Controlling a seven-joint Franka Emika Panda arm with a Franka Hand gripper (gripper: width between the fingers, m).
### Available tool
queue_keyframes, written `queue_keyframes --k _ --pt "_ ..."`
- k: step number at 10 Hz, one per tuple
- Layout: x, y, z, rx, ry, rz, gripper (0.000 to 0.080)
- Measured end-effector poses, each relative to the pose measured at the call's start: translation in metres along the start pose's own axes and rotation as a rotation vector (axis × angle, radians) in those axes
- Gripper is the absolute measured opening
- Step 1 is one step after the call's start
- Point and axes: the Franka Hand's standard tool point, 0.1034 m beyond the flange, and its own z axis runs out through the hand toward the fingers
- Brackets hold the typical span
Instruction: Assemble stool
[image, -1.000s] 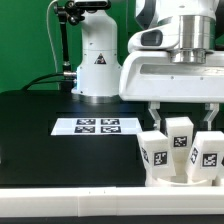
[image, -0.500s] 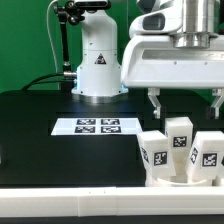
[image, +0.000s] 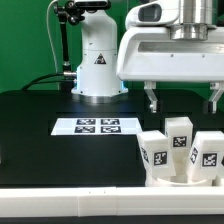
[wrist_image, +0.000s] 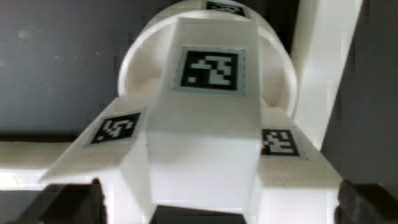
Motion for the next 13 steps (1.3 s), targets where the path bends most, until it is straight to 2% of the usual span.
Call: queue_keyframes --k 2,3,4,5,6,7,9,11,13 --pt "-0.005 0.009 0.001 0.011 -0.041 0.072 0.0649" --pt "-0.009 0.008 0.001 0.01 -0.083 0.084 0.0649" --pt "-0.016 0.01 0.0 0.007 -0.216 0.098 0.0649" --pt "-0.01 0.011 -0.002 -0.004 -0.262 0.103 0.0649" --pt "-0.011 0.006 -0.002 -0.033 -0.281 0.064 0.0649" --pt "-0.015 0.008 -0.003 -0.031 -0.323 0.069 0.0649" --pt "-0.009 0.008 0.001 -0.027 -0.293 0.073 0.0649" --pt "-0.004 -0.005 0.008 -0.016 -0.248 0.051 0.0649" --pt "-0.002 -0.006 0.012 -0.017 -0.233 0.048 0.0649"
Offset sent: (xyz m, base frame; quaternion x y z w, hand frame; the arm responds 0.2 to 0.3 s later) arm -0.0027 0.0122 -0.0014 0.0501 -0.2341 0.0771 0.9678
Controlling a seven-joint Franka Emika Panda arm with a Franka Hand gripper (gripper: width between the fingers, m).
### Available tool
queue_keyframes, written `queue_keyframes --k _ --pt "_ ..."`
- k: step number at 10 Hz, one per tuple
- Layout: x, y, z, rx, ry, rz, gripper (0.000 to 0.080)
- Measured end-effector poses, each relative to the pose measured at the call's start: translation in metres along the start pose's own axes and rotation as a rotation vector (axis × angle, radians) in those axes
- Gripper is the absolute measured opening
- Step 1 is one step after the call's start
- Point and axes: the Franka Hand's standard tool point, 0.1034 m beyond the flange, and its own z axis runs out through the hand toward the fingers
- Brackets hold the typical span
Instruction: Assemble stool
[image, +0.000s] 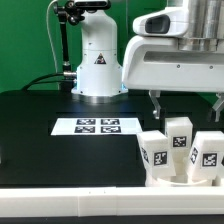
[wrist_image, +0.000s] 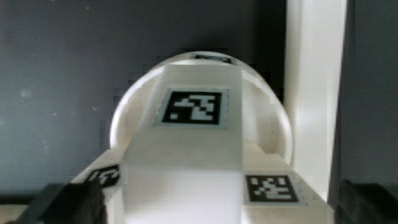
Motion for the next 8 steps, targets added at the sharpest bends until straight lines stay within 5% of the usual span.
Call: queue_keyframes --k 3,5,8 --pt "0.0004 0.0028 0.002 -0.002 0.006 0.003 0.0649" --pt "-0.0009 0.007 0.0039 -0.003 0.001 0.009 0.0404" --pt "-0.0007 0.0072 0.0041 -0.003 0.006 0.011 0.0333"
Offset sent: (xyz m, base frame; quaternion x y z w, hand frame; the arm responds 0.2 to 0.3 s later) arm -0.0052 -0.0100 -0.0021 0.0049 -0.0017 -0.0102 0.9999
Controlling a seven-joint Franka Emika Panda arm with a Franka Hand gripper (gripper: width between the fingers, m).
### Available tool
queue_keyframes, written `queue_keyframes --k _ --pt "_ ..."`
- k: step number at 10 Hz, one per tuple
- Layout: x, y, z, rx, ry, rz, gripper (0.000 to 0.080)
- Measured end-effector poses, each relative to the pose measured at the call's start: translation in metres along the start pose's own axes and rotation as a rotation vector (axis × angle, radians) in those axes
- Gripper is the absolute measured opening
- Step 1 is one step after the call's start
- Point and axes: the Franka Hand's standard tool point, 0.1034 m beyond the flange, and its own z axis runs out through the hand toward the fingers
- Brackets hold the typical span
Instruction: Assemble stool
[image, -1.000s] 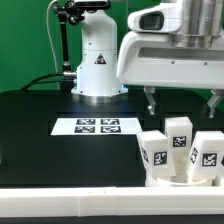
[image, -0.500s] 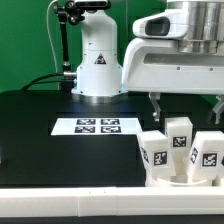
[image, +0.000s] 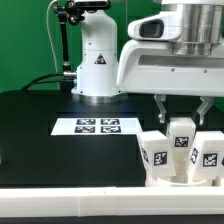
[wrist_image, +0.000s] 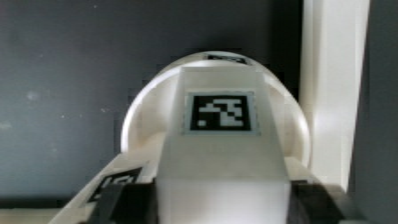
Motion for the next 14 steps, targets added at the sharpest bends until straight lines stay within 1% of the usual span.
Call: queue_keyframes --k 4,7,8,11,14 --pt "0.0 0.0 0.0 0.0 0.0 0.028 0.0333" --pt "0.0 0.0 0.0 0.003 -0.001 0.233 0.0334" --pt "0.0 0.0 0.001 0.008 0.0 0.386 0.0334" --pt "-0.002 -0.01 0.0 0.013 -0.001 0.703 0.0334" --pt "-0.004 -0.017 0.0 0.016 -0.003 0.969 0.0334"
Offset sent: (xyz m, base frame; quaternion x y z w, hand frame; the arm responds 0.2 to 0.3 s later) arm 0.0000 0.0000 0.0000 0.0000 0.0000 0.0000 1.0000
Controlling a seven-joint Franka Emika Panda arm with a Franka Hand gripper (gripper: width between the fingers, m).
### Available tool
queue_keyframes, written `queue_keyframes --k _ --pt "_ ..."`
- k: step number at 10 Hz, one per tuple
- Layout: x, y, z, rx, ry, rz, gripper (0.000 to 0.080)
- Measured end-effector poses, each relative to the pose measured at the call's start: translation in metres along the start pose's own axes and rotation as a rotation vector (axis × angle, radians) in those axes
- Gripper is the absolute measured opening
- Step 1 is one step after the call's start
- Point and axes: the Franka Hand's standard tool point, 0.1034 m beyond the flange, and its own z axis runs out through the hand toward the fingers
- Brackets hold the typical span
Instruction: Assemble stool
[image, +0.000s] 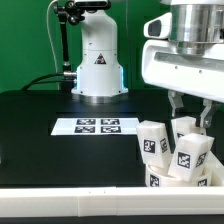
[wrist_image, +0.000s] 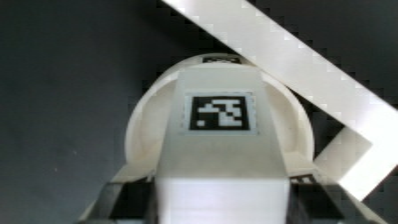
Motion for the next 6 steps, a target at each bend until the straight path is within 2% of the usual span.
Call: queue_keyframes --k 3,5,6 --pt "-0.008 -0.003 0.0 0.007 0.002 0.265 0.0334" --pt "-0.012 -0.006 0.0 0.04 -0.015 0.496 0.0334" --pt "-0.012 -0.007 0.0 0.047 -0.028 0.574 0.0334"
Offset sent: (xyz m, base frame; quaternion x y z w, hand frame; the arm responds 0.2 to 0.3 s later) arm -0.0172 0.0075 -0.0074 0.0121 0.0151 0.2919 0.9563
